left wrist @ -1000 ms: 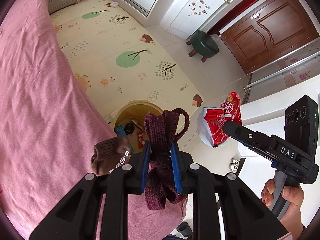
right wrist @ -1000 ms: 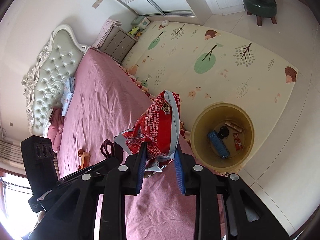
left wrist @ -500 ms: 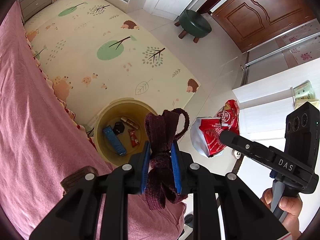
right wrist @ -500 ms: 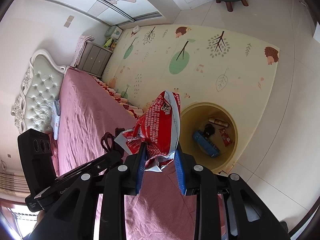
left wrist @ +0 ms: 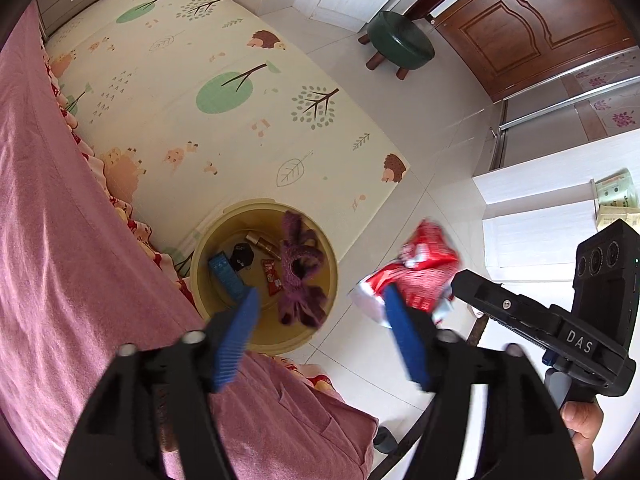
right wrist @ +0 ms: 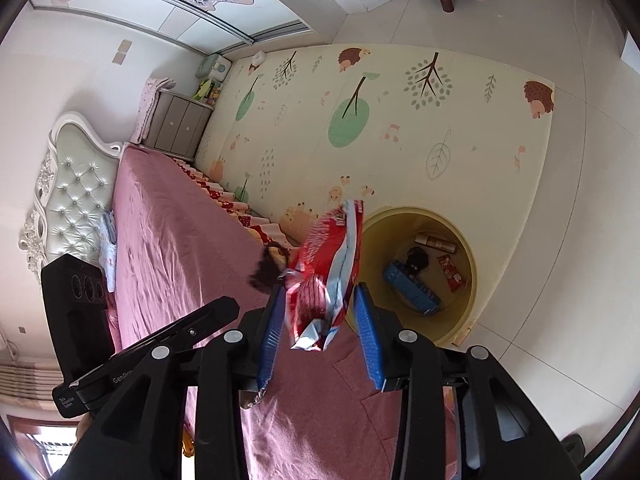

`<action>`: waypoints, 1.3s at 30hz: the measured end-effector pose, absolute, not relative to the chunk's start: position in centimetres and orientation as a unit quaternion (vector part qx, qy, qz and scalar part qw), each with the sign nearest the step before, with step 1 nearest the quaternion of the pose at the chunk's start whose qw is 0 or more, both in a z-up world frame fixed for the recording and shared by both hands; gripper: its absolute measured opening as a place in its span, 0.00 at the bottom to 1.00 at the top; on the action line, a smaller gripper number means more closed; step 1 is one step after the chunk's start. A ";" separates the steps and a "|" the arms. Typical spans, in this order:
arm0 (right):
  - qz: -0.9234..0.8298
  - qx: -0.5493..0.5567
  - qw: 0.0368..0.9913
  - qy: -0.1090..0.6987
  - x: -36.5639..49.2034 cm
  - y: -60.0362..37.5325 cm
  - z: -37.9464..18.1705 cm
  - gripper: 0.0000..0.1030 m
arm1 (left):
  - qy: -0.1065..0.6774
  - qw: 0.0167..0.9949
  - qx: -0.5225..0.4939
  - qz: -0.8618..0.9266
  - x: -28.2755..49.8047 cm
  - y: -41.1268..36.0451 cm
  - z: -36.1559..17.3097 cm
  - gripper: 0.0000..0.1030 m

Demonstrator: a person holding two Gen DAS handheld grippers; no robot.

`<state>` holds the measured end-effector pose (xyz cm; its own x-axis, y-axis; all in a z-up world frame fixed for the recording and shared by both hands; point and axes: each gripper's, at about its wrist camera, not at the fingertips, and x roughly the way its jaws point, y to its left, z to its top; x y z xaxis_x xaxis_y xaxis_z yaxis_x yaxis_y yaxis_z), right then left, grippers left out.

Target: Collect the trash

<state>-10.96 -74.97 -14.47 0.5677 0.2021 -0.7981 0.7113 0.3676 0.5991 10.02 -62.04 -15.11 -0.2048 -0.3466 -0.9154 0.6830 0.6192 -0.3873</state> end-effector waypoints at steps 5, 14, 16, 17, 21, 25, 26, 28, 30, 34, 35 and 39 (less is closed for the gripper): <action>-0.181 0.538 0.701 0.431 -10.8 -75.0 -14.7 0.46 | 0.660 0.620 0.133 -0.403 10.4 -61.2 -15.6 0.77; -0.166 0.530 0.708 0.436 -9.5 -73.9 -13.8 0.46 | 0.649 0.638 0.131 -0.392 11.1 -59.0 -14.2 0.84; -0.159 0.524 0.713 0.438 -8.9 -73.4 -13.2 0.46 | 0.647 0.644 0.124 -0.390 11.2 -58.2 -13.5 0.84; -0.154 0.520 0.717 0.439 -8.6 -73.1 -12.9 0.46 | 0.645 0.647 0.120 -0.389 11.2 -57.9 -13.2 0.85; -0.133 0.503 0.730 0.444 -7.0 -71.6 -11.7 0.46 | 0.636 0.660 0.111 -0.385 11.3 -55.8 -11.9 0.86; -0.111 0.487 0.739 0.453 -5.5 -69.4 -10.9 0.46 | 0.631 0.674 0.097 -0.372 11.4 -53.0 -11.1 0.90; -0.106 0.484 0.740 0.456 -5.1 -68.7 -10.8 0.46 | 0.631 0.677 0.093 -0.367 11.3 -52.2 -11.1 0.92; -0.093 0.477 0.740 0.464 -4.6 -67.4 -10.9 0.46 | 0.632 0.684 0.085 -0.355 11.4 -50.3 -11.1 0.92; -0.083 0.469 0.740 0.475 -4.0 -66.0 -11.2 0.46 | 0.634 0.689 0.076 -0.343 11.6 -48.5 -11.3 0.92; -0.056 0.450 0.735 0.504 -3.0 -62.8 -12.3 0.46 | 0.638 0.699 0.064 -0.316 11.8 -44.5 -11.8 0.94; -0.050 0.444 0.734 0.511 -2.7 -62.0 -12.6 0.49 | 0.641 0.700 0.059 -0.310 11.9 -43.5 -12.1 0.96; -0.033 0.415 0.733 0.538 -1.7 -58.9 -14.2 0.54 | 0.654 0.700 0.043 -0.284 12.0 -39.7 -13.7 0.96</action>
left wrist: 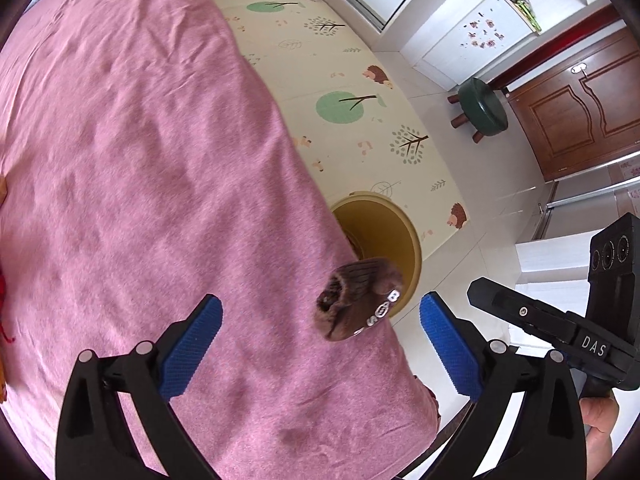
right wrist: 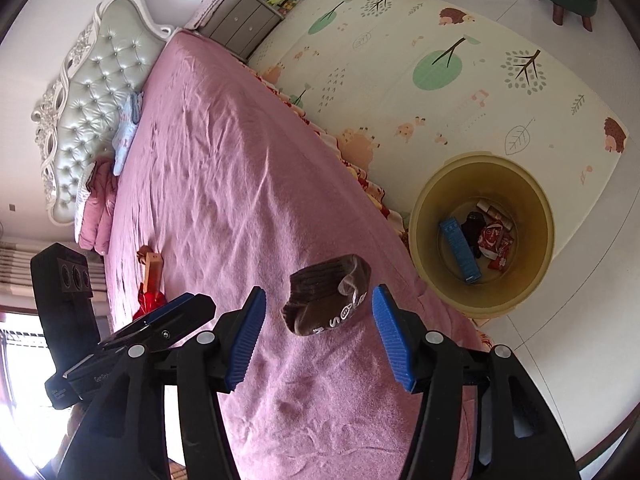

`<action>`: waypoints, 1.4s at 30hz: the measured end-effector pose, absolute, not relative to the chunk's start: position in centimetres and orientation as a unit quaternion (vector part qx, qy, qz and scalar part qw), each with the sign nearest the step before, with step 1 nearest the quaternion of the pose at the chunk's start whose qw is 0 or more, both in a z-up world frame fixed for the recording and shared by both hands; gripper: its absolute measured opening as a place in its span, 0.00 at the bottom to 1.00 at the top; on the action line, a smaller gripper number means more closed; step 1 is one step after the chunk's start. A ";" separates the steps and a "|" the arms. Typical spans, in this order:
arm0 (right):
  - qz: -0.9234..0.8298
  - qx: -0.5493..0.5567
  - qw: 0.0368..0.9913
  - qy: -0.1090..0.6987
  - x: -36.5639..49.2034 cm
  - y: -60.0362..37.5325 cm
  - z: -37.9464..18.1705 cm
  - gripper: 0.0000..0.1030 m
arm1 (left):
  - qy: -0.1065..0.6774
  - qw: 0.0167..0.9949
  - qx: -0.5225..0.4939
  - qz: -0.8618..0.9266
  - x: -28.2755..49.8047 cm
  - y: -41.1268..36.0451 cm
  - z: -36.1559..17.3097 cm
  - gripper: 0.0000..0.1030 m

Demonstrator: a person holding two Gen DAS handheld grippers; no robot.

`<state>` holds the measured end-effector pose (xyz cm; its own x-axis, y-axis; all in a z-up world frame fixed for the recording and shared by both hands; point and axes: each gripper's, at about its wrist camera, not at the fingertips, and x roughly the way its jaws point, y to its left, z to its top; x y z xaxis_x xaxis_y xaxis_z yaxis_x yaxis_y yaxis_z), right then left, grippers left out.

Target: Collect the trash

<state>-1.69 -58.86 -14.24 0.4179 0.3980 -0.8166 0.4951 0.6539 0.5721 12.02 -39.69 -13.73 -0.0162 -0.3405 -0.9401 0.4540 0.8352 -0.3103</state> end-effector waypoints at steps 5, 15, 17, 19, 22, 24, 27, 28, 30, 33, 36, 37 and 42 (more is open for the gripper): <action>-0.031 0.411 0.721 0.557 -1.1 -57.0 -16.7 0.56 | 0.673 0.691 0.032 -0.264 11.6 -36.7 -15.8 0.96; -0.057 0.402 0.698 0.590 0.8 -56.9 -21.4 0.68 | 0.673 0.690 0.036 -0.265 11.1 -35.9 -17.5 0.96; -0.054 0.407 0.692 0.595 1.2 -56.8 -21.9 0.65 | 0.673 0.690 0.028 -0.265 11.1 -35.8 -17.6 0.96; -0.044 0.409 0.691 0.595 1.6 -56.5 -22.1 0.54 | 0.675 0.690 0.023 -0.261 11.2 -35.6 -17.9 0.96; -0.043 0.381 0.702 0.599 2.3 -55.6 -21.4 0.35 | 0.675 0.693 0.017 -0.252 11.4 -35.0 -18.0 0.96; -0.044 0.366 0.714 0.595 2.4 -55.2 -20.5 0.21 | 0.677 0.695 0.009 -0.244 11.6 -34.2 -18.0 0.96; -0.034 0.376 0.719 0.583 2.6 -54.8 -19.3 0.06 | 0.677 0.699 -0.007 -0.231 11.8 -32.9 -17.9 0.96; -0.029 0.378 0.721 0.580 2.7 -54.6 -18.9 0.06 | 0.676 0.701 -0.013 -0.227 11.9 -32.4 -17.7 0.96; -0.016 0.372 0.724 0.581 3.2 -53.6 -18.2 0.06 | 0.674 0.705 -0.023 -0.220 12.0 -31.1 -17.4 0.96; 0.008 0.367 0.729 0.578 4.0 -51.6 -16.9 0.06 | 0.668 0.714 -0.039 -0.206 12.1 -28.9 -16.7 0.96; 0.036 0.359 0.732 0.577 5.1 -49.1 -15.6 0.06 | 0.662 0.724 -0.057 -0.187 12.2 -26.1 -15.9 0.96; 0.048 0.355 0.733 0.578 5.5 -48.1 -15.2 0.06 | 0.659 0.727 -0.064 -0.179 12.1 -24.9 -15.6 0.96; 0.103 0.337 0.733 0.582 7.5 -42.0 -13.3 0.06 | 0.647 0.743 -0.101 -0.141 11.7 -18.3 -14.2 0.96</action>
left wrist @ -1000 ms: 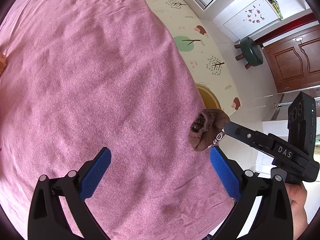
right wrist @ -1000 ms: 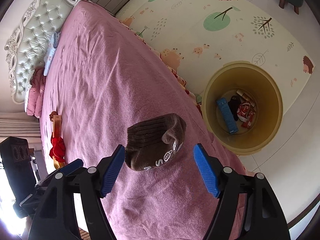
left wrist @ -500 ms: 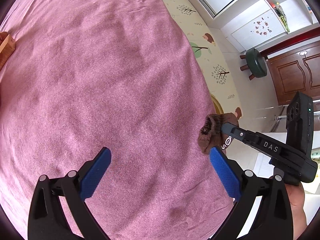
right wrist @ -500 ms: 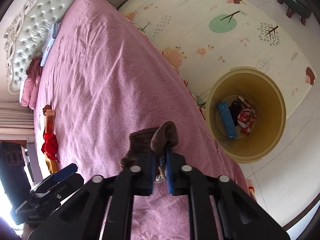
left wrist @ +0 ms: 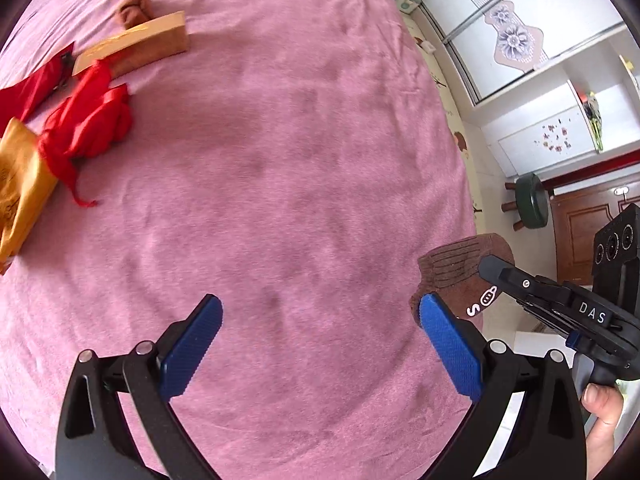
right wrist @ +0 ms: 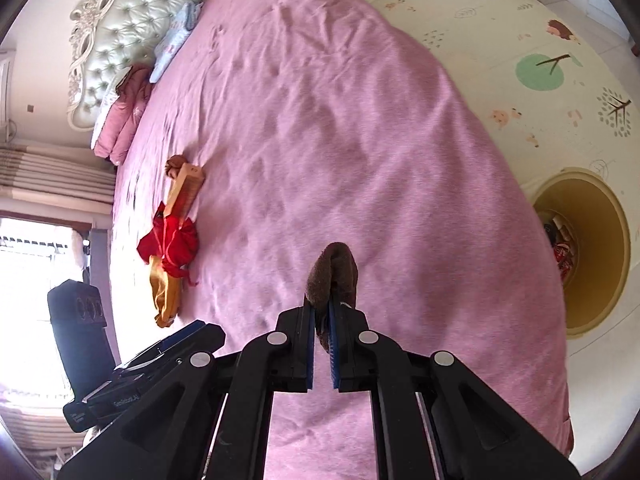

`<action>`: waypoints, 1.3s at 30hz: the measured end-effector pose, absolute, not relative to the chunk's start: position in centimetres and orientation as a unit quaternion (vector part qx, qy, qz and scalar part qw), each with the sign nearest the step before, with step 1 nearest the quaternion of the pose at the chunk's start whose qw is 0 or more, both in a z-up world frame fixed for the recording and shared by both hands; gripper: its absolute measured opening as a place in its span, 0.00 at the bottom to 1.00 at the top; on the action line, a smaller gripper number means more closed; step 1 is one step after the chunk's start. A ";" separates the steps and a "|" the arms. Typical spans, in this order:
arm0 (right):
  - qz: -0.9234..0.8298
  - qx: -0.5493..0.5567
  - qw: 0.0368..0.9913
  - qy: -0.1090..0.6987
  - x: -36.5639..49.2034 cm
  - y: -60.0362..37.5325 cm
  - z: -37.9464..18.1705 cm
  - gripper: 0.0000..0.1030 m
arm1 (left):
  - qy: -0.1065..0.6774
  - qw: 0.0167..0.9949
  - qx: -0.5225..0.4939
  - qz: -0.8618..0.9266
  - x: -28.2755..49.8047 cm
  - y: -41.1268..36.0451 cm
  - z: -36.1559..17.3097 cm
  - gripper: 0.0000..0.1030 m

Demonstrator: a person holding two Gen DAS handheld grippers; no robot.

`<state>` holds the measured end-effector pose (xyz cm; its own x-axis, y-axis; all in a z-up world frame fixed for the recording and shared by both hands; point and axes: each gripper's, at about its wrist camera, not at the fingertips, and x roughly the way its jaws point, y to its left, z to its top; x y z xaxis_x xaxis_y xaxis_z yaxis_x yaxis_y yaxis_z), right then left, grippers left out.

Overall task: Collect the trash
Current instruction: 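Grasp the mustard drawstring pouch with the left gripper while the right holds the sock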

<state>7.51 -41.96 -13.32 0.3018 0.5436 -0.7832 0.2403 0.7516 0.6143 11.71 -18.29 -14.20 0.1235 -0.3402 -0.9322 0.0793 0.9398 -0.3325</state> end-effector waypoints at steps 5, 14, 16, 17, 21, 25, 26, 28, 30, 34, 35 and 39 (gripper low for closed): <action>0.145 0.319 0.727 0.590 9.0 -35.1 -12.4 0.06 | 0.634 0.758 -0.105 -0.113 11.1 -11.3 -13.0 0.96; 0.199 0.292 0.712 0.606 10.7 -24.0 -11.9 0.06 | 0.617 0.777 -0.099 -0.071 11.0 -1.2 -12.5 0.96; 0.204 0.294 0.709 0.608 11.0 -22.2 -12.0 0.06 | 0.617 0.779 -0.094 -0.067 11.2 0.5 -12.5 0.96; 0.205 0.294 0.708 0.609 11.2 -21.4 -12.0 0.06 | 0.616 0.779 -0.090 -0.065 11.3 1.4 -12.6 0.96; 0.206 0.293 0.703 0.614 11.9 -18.6 -12.6 0.06 | 0.617 0.781 -0.076 -0.058 12.2 4.1 -13.2 0.96; 0.203 0.294 0.700 0.619 12.7 -16.6 -13.1 0.06 | 0.620 0.780 -0.065 -0.055 13.5 6.3 -14.1 0.96; 0.201 0.295 0.699 0.620 12.8 -16.2 -13.2 0.06 | 0.623 0.778 -0.063 -0.055 13.9 6.8 -14.5 0.96; 0.196 0.299 0.697 0.622 13.1 -15.9 -13.6 0.06 | 0.630 0.771 -0.064 -0.059 14.7 7.7 -15.5 0.96; 0.190 0.301 0.696 0.624 13.5 -15.5 -13.8 0.06 | 0.639 0.763 -0.072 -0.062 15.5 8.4 -16.6 0.96; 0.180 0.305 0.695 0.626 14.3 -15.2 -14.1 0.06 | 0.649 0.753 -0.079 -0.076 17.2 8.9 -18.5 0.96; 0.179 0.304 0.695 0.627 14.5 -15.1 -14.2 0.06 | 0.651 0.751 -0.078 -0.079 17.7 9.0 -18.8 0.96; 0.175 0.302 0.694 0.630 15.5 -15.0 -14.5 0.06 | 0.657 0.744 -0.093 -0.082 19.4 9.4 -19.6 0.93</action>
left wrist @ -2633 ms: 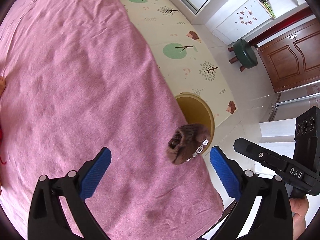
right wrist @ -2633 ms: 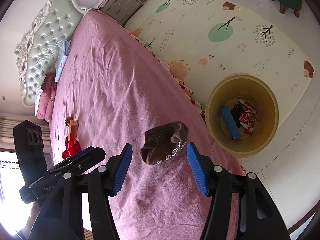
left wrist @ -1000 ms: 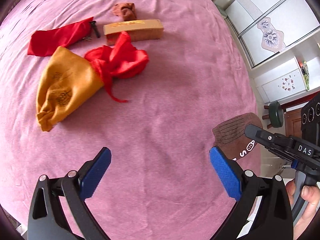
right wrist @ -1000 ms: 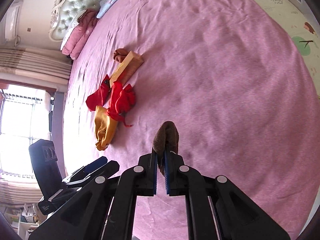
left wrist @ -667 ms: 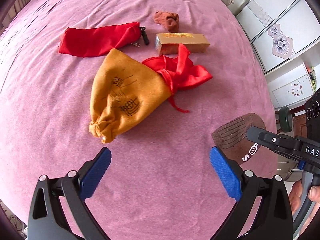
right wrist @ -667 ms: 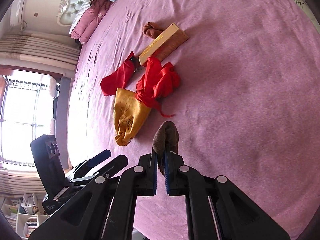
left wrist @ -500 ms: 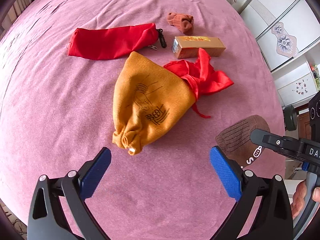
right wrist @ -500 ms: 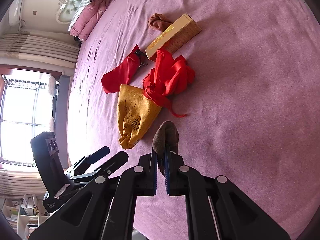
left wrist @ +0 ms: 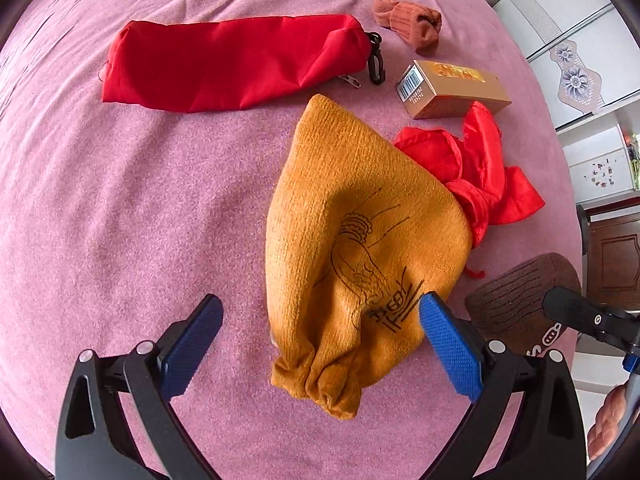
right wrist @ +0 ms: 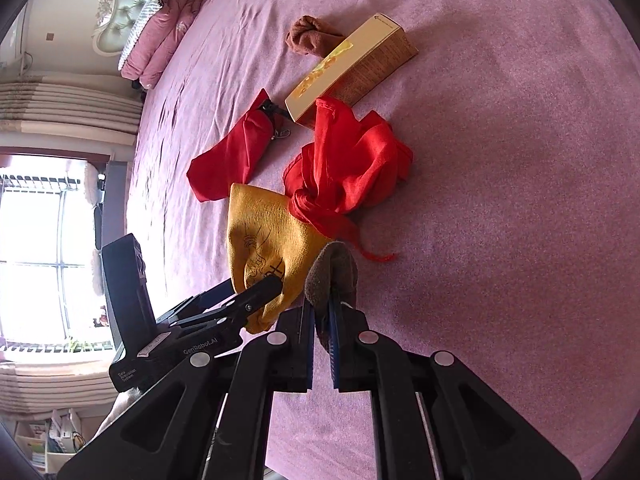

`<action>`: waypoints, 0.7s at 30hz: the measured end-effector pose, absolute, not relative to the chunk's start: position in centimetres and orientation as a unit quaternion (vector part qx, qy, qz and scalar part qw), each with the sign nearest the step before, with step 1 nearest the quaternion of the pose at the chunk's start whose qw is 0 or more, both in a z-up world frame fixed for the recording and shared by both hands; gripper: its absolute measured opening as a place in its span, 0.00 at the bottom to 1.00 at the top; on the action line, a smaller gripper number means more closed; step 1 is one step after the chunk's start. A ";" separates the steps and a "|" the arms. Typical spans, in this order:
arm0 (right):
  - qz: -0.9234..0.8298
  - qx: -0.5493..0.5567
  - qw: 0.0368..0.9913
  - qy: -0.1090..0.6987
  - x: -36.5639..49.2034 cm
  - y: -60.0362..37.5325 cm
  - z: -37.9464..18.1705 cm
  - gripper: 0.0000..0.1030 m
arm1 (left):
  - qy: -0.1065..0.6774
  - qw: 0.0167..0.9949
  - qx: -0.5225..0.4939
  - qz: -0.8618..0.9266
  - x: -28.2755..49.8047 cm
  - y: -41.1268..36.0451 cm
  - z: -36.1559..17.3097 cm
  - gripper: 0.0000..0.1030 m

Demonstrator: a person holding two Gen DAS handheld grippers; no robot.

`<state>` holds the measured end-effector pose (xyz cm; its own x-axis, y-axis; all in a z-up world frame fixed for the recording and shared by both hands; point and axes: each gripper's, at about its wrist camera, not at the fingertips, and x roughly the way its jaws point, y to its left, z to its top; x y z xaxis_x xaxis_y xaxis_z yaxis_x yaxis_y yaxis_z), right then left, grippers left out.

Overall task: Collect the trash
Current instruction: 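Grasp the mustard drawstring pouch with the left gripper while the right holds the sock, then carry the pouch and brown sock over the yellow bin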

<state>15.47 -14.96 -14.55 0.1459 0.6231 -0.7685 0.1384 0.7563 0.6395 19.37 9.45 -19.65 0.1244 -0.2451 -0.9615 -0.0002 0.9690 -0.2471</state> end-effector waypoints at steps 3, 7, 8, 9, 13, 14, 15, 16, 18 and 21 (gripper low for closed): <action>0.172 0.303 0.694 0.630 16.0 -15.0 -14.6 0.06 | 0.668 0.731 -0.111 -0.082 20.5 10.0 -20.3 0.69; 0.170 0.304 0.693 0.631 16.3 -15.1 -14.7 0.06 | 0.670 0.728 -0.117 -0.087 20.9 9.8 -20.2 0.46; 0.170 0.304 0.694 0.631 16.3 -15.2 -14.7 0.06 | 0.669 0.729 -0.116 -0.088 20.9 9.7 -20.1 0.41; 0.169 0.304 0.694 0.631 16.3 -15.2 -14.7 0.06 | 0.667 0.731 -0.116 -0.088 20.7 9.7 -19.9 0.39; 0.171 0.305 0.694 0.630 16.1 -15.4 -14.4 0.06 | 0.658 0.736 -0.129 -0.092 19.0 9.7 -18.6 0.32; 0.173 0.305 0.694 0.629 15.9 -15.5 -14.2 0.06 | 0.656 0.737 -0.134 -0.094 18.6 9.8 -18.3 0.31; 0.175 0.305 0.695 0.627 15.8 -15.6 -14.0 0.06 | 0.653 0.739 -0.137 -0.094 18.2 9.9 -17.9 0.31; 0.176 0.305 0.696 0.626 15.6 -15.7 -13.7 0.06 | 0.651 0.740 -0.142 -0.093 17.8 9.8 -17.4 0.31; 0.179 0.305 0.698 0.623 15.2 -16.0 -13.1 0.06 | 0.646 0.743 -0.151 -0.092 16.8 10.1 -16.5 0.31; 0.185 0.305 0.703 0.615 14.4 -16.6 -12.0 0.06 | 0.638 0.748 -0.159 -0.090 15.3 10.4 -15.0 0.31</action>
